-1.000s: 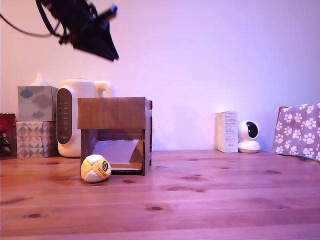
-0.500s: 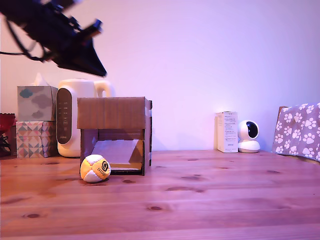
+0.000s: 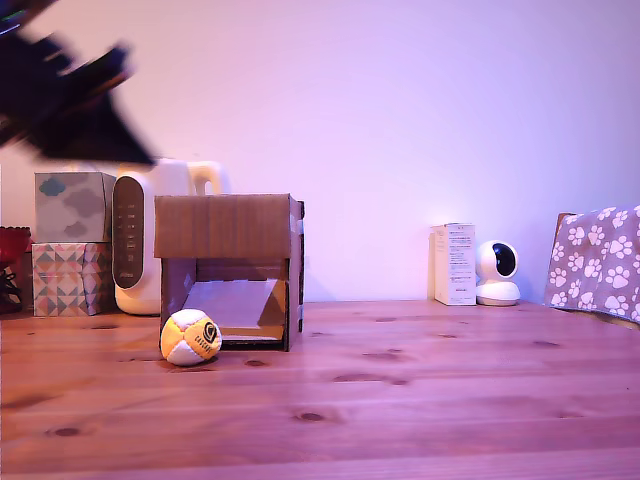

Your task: Drop the footbag into the cardboard dice tower

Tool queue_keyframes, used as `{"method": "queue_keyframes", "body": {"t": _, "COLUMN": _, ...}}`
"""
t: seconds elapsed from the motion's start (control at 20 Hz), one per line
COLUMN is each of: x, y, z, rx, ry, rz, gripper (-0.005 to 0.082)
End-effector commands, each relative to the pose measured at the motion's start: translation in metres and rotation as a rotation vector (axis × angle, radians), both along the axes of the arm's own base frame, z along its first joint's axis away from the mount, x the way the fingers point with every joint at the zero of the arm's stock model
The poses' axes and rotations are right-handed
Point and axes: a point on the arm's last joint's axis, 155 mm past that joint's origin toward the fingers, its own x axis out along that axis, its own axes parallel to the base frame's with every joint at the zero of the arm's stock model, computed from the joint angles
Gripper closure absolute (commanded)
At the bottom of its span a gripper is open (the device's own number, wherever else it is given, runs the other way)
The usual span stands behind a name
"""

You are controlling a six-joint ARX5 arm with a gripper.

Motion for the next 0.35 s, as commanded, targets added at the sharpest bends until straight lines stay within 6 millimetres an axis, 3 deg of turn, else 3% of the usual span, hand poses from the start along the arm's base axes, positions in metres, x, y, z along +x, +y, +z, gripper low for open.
{"method": "queue_keyframes", "body": {"t": 0.0, "x": -0.011, "y": 0.011, "z": -0.002, "rx": -0.018, "ry": -0.015, "rz": 0.034, "gripper": 0.0788}}
{"method": "queue_keyframes", "body": {"t": 0.2, "x": -0.040, "y": 0.033, "z": -0.019, "rx": -0.040, "ry": 0.024, "rz": 0.105, "gripper": 0.0788}}
{"method": "queue_keyframes", "body": {"t": 0.3, "x": -0.049, "y": 0.040, "z": -0.018, "rx": -0.028, "ry": 0.033, "rz": 0.130, "gripper": 0.0788}}
